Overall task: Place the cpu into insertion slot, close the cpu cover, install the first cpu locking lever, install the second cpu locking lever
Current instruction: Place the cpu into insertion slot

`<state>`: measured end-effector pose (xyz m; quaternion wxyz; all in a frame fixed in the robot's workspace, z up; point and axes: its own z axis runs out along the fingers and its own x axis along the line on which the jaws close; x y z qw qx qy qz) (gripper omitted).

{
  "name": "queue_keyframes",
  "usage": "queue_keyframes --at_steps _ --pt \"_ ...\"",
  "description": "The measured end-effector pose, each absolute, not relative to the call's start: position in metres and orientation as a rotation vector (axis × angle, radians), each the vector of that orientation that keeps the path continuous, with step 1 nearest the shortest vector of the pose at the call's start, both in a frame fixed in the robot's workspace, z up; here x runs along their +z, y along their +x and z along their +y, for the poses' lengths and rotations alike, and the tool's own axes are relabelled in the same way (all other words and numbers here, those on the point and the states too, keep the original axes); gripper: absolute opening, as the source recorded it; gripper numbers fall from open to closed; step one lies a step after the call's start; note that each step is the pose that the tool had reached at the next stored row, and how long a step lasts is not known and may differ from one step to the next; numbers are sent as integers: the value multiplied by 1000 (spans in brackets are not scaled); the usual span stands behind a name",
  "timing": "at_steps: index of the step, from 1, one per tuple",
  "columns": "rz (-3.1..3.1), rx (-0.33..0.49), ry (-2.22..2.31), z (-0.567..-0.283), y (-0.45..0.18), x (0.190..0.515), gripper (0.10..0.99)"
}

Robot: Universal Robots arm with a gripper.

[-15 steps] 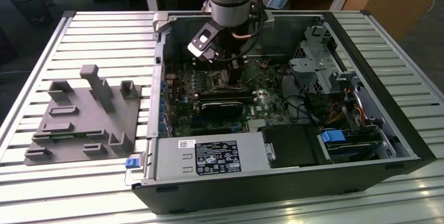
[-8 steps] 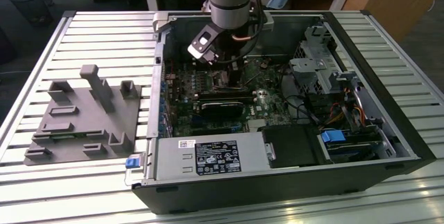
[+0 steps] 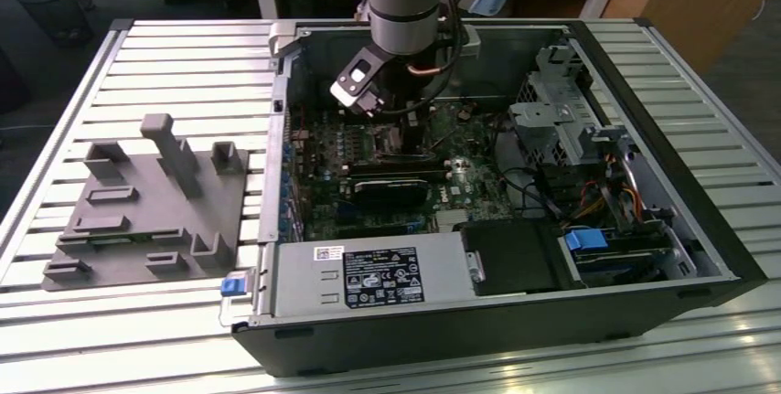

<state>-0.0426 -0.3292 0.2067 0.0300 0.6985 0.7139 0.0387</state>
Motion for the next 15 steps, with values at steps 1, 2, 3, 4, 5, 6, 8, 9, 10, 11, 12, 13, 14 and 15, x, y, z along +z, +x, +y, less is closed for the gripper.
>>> queue_keyframes --at_steps 1,2,3,4,5,6,8,9,10,11,12,13,14,15 --pt "2201 119 2154 -329 -43 206 541" --pt "2201 119 2154 -328 -43 206 541" --pt "2201 119 2154 -327 -43 206 541" --pt "2200 120 2154 -326 -43 206 541" --pt "2199 119 2156 -326 -43 206 541" --pt "2196 119 2159 -325 -43 206 541" --pt "2188 119 2166 -325 -43 205 541" --pt "2186 119 2168 -325 -43 205 541" --pt "2185 119 2169 -325 -44 204 541" --pt "2185 119 2169 -325 -44 204 541" --pt "2185 119 2169 -325 -45 203 541" --pt "2184 119 2170 -324 -45 203 541" --pt "2183 119 2170 -324 -45 202 541" --pt "2182 119 2171 -323 -45 202 541"
